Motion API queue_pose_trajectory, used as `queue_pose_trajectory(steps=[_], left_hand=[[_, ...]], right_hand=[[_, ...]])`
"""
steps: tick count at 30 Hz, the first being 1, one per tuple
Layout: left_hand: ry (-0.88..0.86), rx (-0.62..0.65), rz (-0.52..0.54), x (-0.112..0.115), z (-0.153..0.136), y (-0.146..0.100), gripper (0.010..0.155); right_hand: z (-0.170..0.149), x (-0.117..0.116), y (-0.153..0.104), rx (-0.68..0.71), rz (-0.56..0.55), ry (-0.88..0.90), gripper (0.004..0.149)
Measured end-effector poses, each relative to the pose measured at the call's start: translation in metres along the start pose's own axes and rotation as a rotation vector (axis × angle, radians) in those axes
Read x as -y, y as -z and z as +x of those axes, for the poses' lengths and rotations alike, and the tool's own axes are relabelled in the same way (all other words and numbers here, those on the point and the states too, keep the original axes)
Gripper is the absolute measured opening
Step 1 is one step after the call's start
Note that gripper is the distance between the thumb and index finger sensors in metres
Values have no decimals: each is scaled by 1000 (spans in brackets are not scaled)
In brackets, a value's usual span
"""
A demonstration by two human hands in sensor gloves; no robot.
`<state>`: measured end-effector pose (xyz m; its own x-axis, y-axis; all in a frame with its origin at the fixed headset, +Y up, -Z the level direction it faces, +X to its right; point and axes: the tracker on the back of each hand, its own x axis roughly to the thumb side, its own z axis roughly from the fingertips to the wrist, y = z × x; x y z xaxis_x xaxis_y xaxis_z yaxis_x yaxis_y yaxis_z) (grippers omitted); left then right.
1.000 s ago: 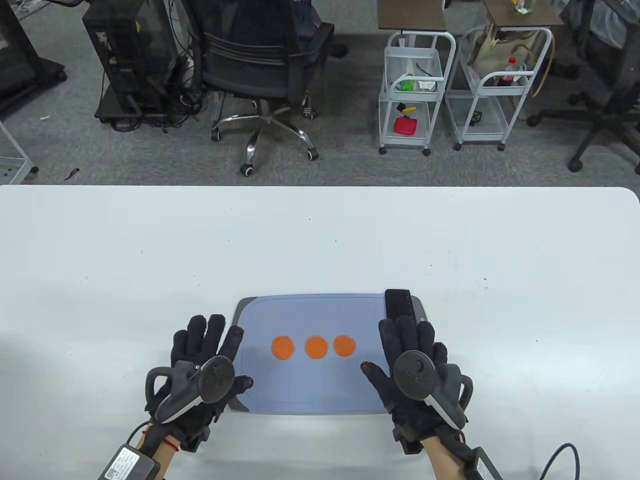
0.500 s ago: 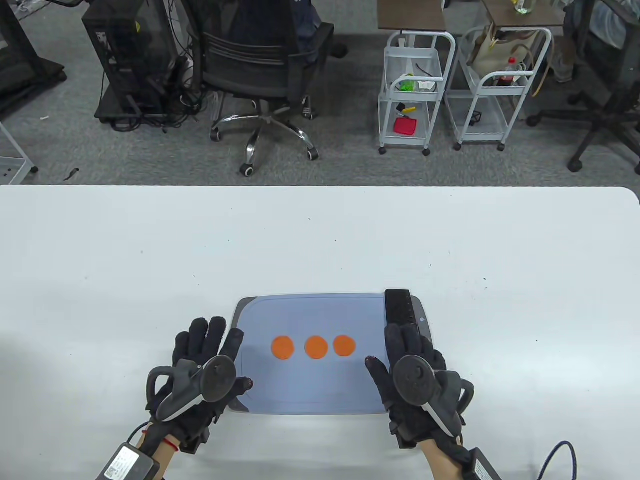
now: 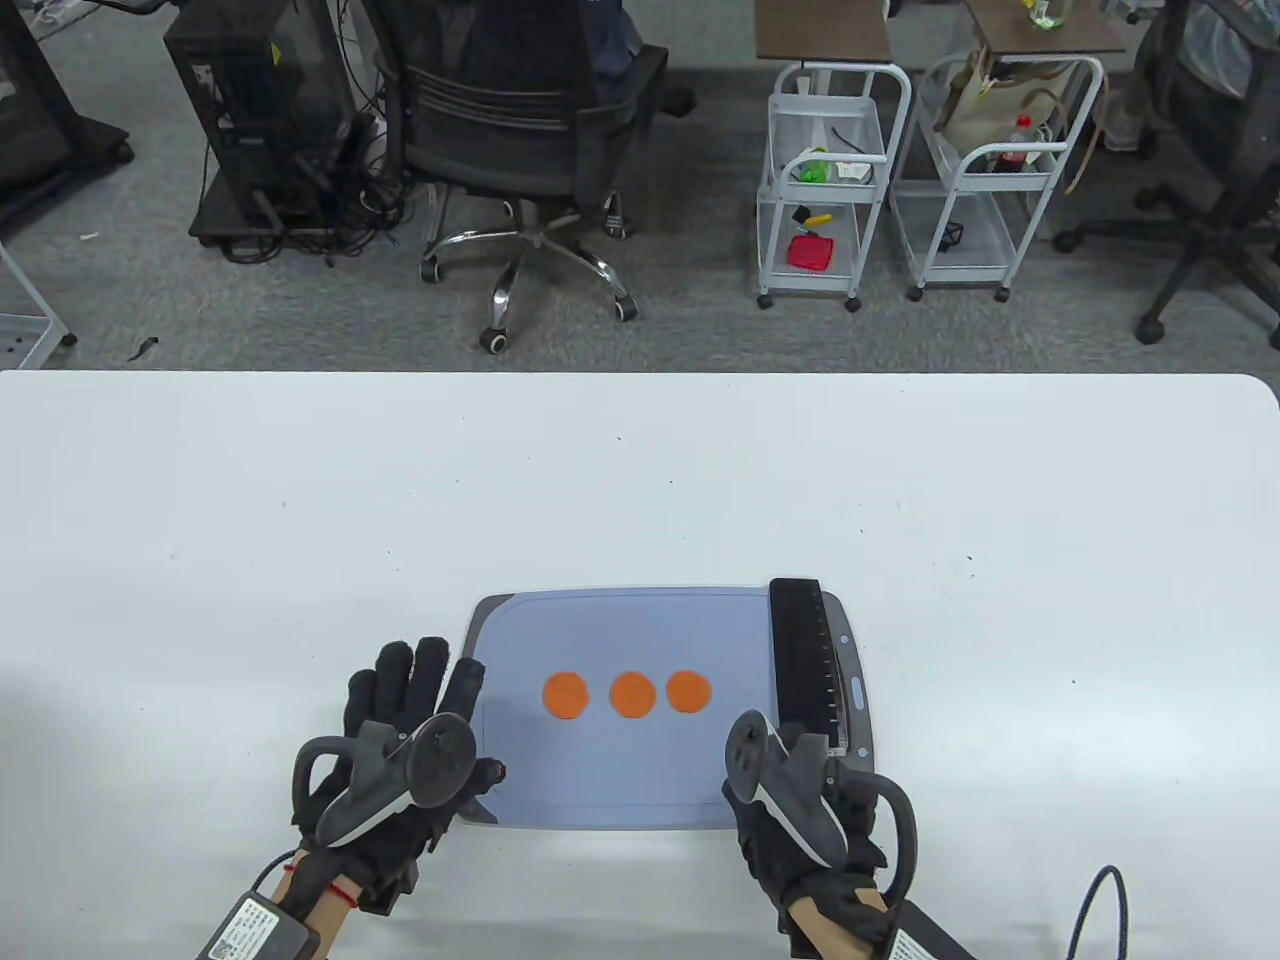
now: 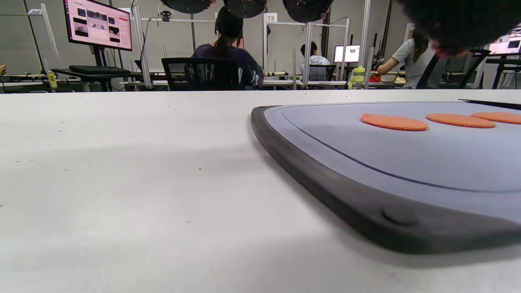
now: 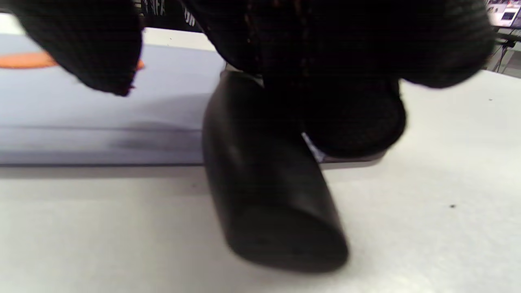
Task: Chop plasticine discs into granules with repetitive downward strikes
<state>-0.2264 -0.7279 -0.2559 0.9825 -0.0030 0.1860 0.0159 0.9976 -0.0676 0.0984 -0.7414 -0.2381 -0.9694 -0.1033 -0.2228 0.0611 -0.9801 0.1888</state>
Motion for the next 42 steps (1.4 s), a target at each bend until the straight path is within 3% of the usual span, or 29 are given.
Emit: queue_pose_trajectory(steps=[12,17,21,27,31,34,36,42], left_hand=[[11,-3,-32,1,3,0,92],[-3,-17,-34,1,1,2,92],[-1,-10,-24,-3,2,1,92],[-9,-2,-10,-8,4,-1,92],[0,3,-9,-8,4,-2,92],[12,7,-4,-9,2,-3,92],[12,5,-1,-9,0,-4,92],[8,-11,-13,-7,-8,-2,92]], right_hand=[[-6,-8,18,-29,21,35,71],[-11,-6,18,-49,35,48,77],[-24,2,20,-86,30,134,80],[-41,2,32,-174,109,268,72],[-52,4,35,-232,33,308,65],[-63,15,34,-230,17,417,63],[-70,24,31,-238,-58,501,59],[-60,51,19,-101,-121,578,54]])
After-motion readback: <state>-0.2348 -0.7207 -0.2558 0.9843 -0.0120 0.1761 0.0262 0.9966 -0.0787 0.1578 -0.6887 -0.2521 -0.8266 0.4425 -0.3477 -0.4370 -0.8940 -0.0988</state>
